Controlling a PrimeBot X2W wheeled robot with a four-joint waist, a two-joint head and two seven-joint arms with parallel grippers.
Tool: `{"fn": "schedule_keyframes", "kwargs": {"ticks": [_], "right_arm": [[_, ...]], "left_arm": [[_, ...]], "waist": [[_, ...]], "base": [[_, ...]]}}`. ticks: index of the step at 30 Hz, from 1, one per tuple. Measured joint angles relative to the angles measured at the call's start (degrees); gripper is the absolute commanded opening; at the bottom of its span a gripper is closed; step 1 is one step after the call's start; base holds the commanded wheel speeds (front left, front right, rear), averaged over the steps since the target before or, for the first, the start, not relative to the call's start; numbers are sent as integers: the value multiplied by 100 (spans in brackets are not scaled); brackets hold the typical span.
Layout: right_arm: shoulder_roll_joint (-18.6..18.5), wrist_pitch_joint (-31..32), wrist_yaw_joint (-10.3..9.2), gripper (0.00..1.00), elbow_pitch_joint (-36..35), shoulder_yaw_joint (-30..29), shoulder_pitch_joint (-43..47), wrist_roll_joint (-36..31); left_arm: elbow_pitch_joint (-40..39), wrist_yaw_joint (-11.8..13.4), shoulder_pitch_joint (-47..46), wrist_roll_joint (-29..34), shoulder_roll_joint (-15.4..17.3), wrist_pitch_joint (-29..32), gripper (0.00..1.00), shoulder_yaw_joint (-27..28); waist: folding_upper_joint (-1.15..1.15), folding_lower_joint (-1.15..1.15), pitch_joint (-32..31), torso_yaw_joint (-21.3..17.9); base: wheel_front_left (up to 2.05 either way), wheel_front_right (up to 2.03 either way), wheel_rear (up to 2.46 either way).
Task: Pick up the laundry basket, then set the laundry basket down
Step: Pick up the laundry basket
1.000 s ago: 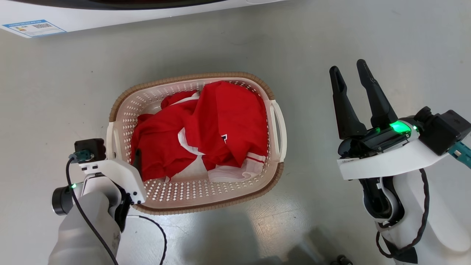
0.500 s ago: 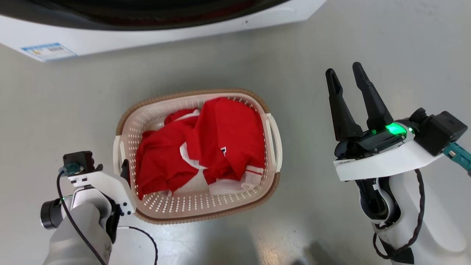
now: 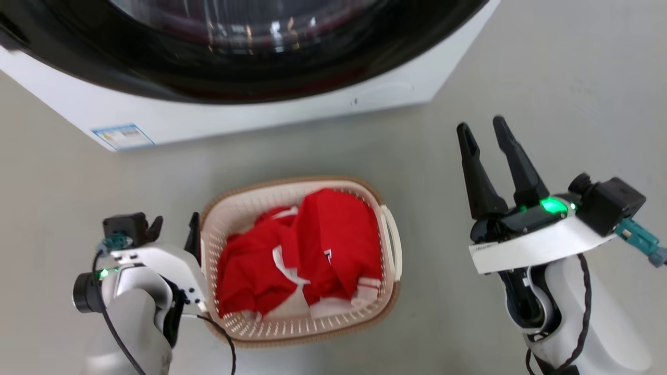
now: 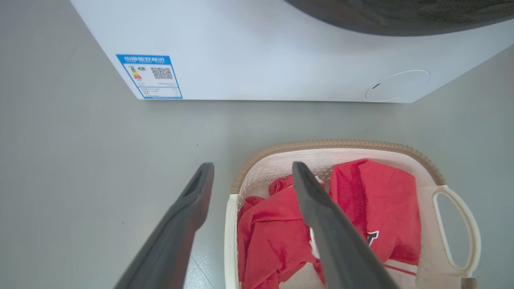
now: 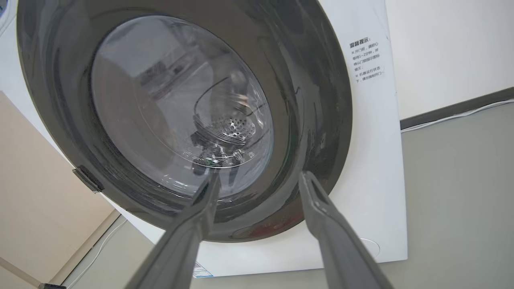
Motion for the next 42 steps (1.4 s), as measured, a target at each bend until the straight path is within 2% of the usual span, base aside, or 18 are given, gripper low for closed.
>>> {"fn": "schedule_keyframes", "kwargs": {"ticks": [13,19,27,31,42], "right_arm": [[-16,0,0,100,126,-82,597,32],[-45,0,0,100,201,-305,868,31],[-71,0,0,100,165,-471,1039,-40],[-58,0,0,100,264,-786,1198,-145],[-33,0,0,100,289,-888,1199,-236]], "left_arm": [[-1659,-101,1223,5,-320,0,100,31],[-2525,-124,1684,-112,-446,0,100,42],[-3421,-124,2157,-332,-499,-2,100,15],[-3888,-33,2408,-404,-502,-8,100,-126],[-4140,67,2537,-456,-500,-8,100,-196]], "waist": [[0,0,-1294,204],[0,0,-1792,339],[0,0,-2080,463],[0,0,-2196,508],[0,0,-2186,527]], "base": [[0,0,0],[0,0,0],[0,0,0],[0,0,0],[0,0,0]]}}
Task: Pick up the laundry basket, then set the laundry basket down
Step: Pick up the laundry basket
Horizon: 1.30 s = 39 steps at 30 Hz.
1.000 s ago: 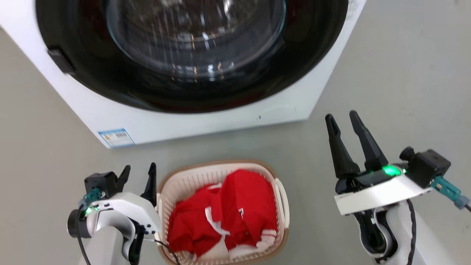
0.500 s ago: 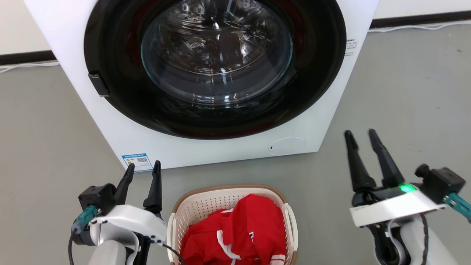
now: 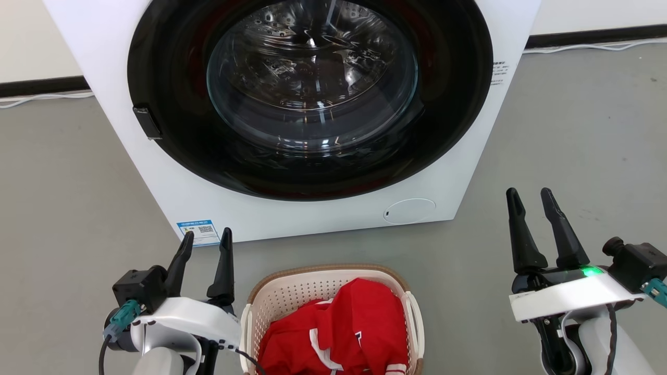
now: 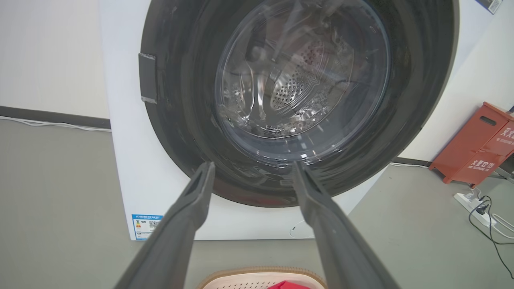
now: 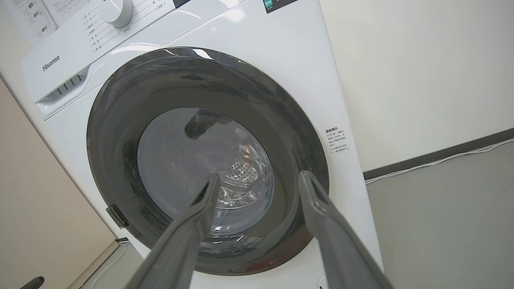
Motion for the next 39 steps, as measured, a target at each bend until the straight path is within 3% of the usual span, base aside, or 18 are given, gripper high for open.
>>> {"fn": "schedule_keyframes", "kwargs": {"ticks": [30,39], "right_arm": [[9,0,0,100,27,-45,-1,-10],[-64,0,0,100,82,-27,-83,-9]], "left_arm": [[-38,96,0,-104,1,0,100,-23],[60,145,-29,-226,1,0,100,23]], "waist": [[0,0,146,-1],[0,0,505,-6]], "base": [[0,0,0],[0,0,0]]}}
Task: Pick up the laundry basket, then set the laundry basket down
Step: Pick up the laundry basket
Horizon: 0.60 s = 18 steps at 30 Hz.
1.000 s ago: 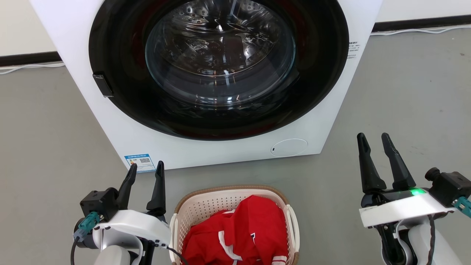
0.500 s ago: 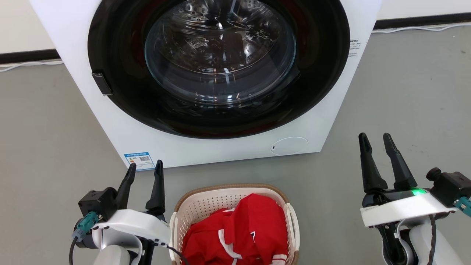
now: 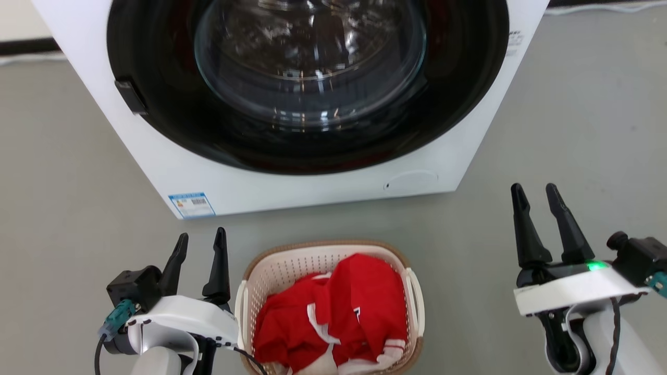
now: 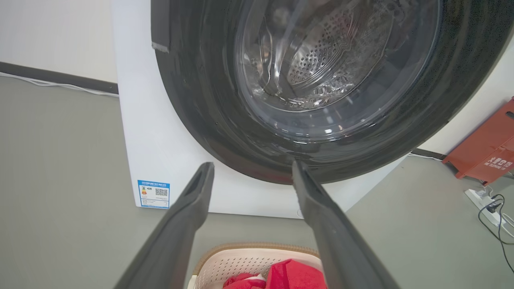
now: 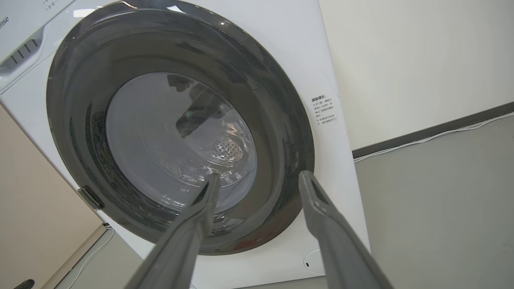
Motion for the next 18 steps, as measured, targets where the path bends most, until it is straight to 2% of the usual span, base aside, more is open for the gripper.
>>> {"fn": "schedule_keyframes", "kwargs": {"ticks": [10,18], "right_arm": [[-212,0,0,100,522,175,-609,123],[-338,0,0,100,1039,483,-1082,356]], "left_arm": [[591,-12,-446,254,-2,0,100,16],[1370,-156,-1081,444,-11,-1,100,37]], "waist": [[0,0,762,45],[0,0,1402,140]], "base": [[0,0,0],[0,0,0]]}}
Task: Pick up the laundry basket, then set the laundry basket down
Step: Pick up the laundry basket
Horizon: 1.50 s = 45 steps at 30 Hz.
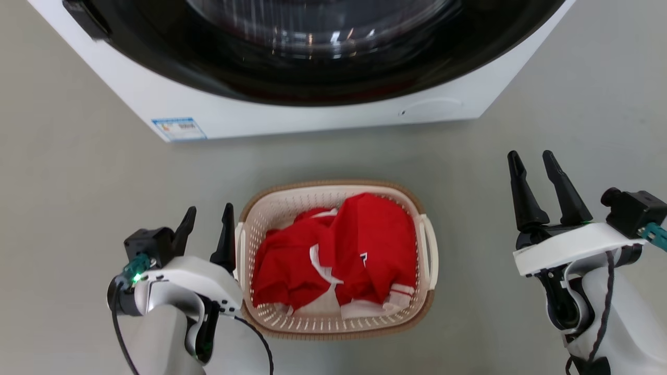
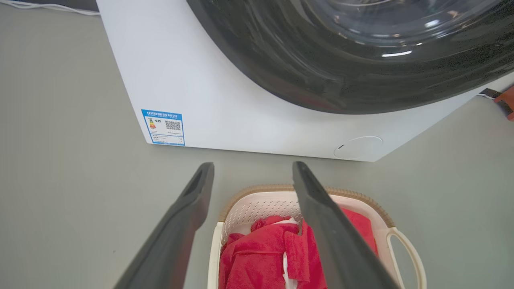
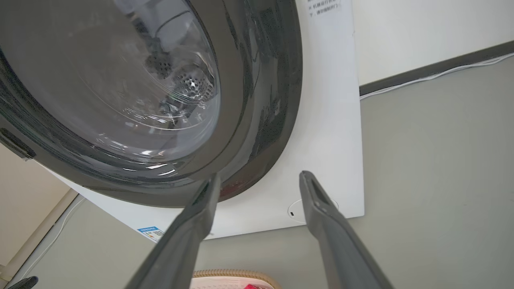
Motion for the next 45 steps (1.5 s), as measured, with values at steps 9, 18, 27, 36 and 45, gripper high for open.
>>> {"fn": "schedule_keyframes", "kwargs": {"ticks": [9,18,27,36,45], "right_arm": [[-3,0,1,100,882,532,-471,342],[9,0,1,100,1433,1022,-878,477],[40,0,1,100,2087,1625,-1382,782],[125,1,1,100,2620,2229,-1805,1181],[147,1,1,100,2780,2502,-2079,1344]], "left_arm": [[1185,-109,-719,167,-7,0,100,36],[1937,-157,-1290,143,-21,0,100,100],[2642,-180,-1900,147,-30,0,100,141],[3177,-182,-2338,141,-33,0,100,174],[3484,-185,-2672,178,-40,0,100,68]], "waist": [[0,0,767,103],[0,0,1285,118],[0,0,1866,109],[0,0,2335,76],[0,0,2681,91]], "base": [[0,0,0],[0,0,0],[0,0,0],[0,0,0],[0,0,0]]}}
